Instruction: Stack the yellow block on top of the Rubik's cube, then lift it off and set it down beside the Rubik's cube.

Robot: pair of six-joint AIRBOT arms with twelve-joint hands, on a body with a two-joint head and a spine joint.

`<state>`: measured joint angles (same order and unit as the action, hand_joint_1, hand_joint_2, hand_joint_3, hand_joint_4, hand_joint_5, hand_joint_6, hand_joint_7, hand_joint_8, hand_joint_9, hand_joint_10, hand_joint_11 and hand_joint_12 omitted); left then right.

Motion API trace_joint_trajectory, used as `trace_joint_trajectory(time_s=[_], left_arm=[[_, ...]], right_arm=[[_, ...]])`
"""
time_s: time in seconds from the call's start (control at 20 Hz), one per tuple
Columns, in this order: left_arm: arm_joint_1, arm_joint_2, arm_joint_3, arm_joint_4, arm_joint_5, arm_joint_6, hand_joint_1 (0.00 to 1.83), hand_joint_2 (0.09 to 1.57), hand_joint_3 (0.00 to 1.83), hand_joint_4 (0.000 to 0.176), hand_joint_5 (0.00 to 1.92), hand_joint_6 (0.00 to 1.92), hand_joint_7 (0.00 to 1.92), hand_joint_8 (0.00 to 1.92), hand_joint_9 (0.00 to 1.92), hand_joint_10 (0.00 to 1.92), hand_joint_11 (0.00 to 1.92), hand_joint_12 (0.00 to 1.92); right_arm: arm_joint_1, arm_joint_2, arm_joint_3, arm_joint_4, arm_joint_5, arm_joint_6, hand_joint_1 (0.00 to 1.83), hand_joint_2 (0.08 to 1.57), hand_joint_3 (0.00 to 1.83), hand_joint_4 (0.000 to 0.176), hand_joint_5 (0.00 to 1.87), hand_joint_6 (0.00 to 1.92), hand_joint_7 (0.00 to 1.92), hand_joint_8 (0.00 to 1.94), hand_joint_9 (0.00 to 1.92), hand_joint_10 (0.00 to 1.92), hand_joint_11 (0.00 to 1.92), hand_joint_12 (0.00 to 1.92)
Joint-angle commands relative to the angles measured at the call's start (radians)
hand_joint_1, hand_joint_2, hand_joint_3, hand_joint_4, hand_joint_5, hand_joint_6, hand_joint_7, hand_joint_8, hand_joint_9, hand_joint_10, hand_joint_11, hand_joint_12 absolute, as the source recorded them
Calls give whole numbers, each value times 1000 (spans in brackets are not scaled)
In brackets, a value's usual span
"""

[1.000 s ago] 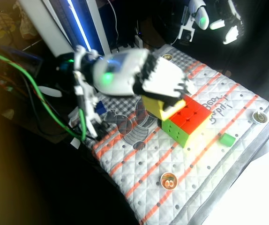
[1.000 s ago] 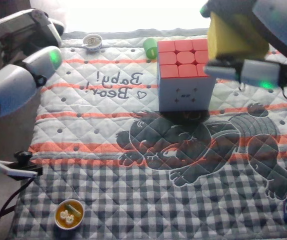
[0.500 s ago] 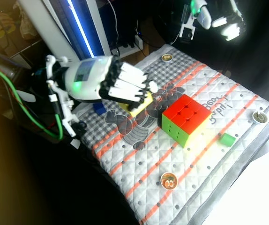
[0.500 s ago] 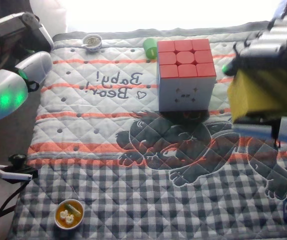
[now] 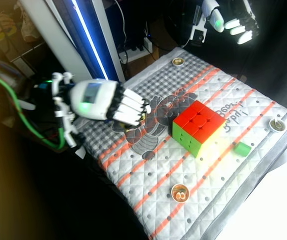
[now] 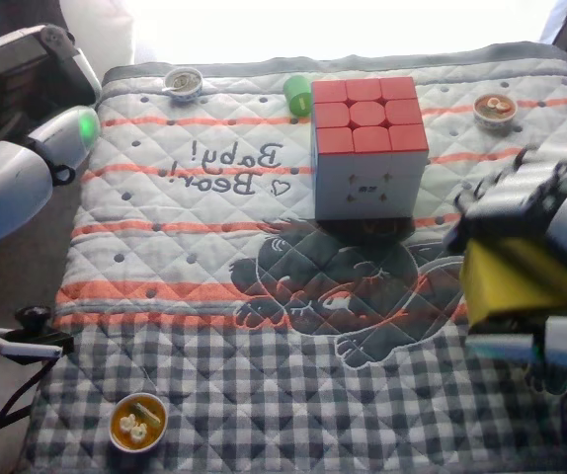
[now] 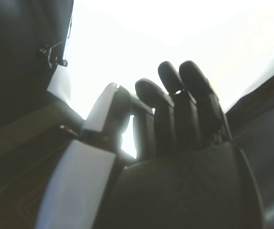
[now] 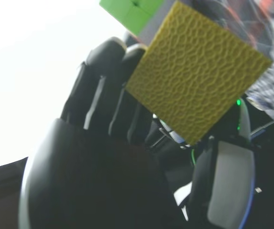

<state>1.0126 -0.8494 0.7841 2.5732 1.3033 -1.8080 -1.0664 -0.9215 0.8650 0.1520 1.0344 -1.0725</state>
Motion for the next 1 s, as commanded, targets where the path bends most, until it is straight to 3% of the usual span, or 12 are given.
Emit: trace_joint_trajectory(time_s=[0.0,0.1,0.15,0.25,0.3,0.35,0.4,0.6,0.7,0.8,0.85,0.95], left_arm=[[-9,-1,4,39,125,-9,1022,1400,0,16,551,1669,446,1734,329,1209,234,1686],[-9,-2,4,39,125,-9,1026,1398,0,12,557,1673,446,1722,321,1198,206,1681],[-9,-2,4,39,125,-11,1025,1397,0,14,554,1674,449,1720,322,1203,189,1706],[-9,-2,5,39,125,-16,1027,1394,0,12,562,1673,454,1703,330,1190,187,1708],[-9,-3,5,39,125,-17,907,1381,0,0,540,1647,385,1120,295,1101,96,1680],[-9,-4,5,38,125,-18,856,1385,0,4,523,1660,407,879,262,1048,18,1668],[-8,-4,5,38,125,-18,818,1381,0,52,523,1657,434,775,261,993,3,1626],[0,-3,4,34,131,-24,797,1384,0,73,516,1667,426,754,227,1008,0,1608],[8,-1,3,32,142,-37,776,1386,1,98,510,1673,428,745,227,1000,0,1605],[22,6,5,32,165,-76,771,1391,1,91,501,1687,438,747,264,1013,8,1627],[26,15,8,39,174,-100,783,1400,1,59,492,1702,465,773,341,1040,153,1584],[27,26,14,59,184,-131,741,1370,0,165,519,1656,570,628,546,798,324,1383]], right_arm=[[2,-5,8,-9,89,5,1225,1138,0,0,921,1014,977,1162,688,1448,442,1843],[2,-18,12,-8,64,5,1221,1126,0,0,976,1048,952,1063,602,1282,283,1822],[2,-22,14,-6,53,5,1141,1159,9,0,874,1162,759,935,510,1167,165,1786],[-2,-23,14,1,49,5,938,1010,0,0,400,953,487,879,356,1157,99,1735],[-3,-23,14,3,47,5,917,926,0,0,213,879,258,851,142,1137,19,1617],[-3,-23,13,5,46,5,925,879,0,0,122,860,141,819,38,1110,3,1514],[-3,-23,11,6,46,5,932,814,0,0,24,857,27,710,7,871,0,1287],[-3,-21,3,16,53,5,767,749,0,0,0,529,0,386,0,561,0,1361],[-3,-4,-10,28,87,5,760,727,0,0,0,516,0,400,0,678,0,1504],[-5,27,-28,40,142,5,749,750,0,0,0,637,0,449,0,582,0,1513],[-10,48,-41,51,197,5,759,786,0,0,0,814,0,654,0,796,0,1569],[-29,79,-62,69,303,4,659,871,0,0,0,1160,0,965,0,980,0,1483]])
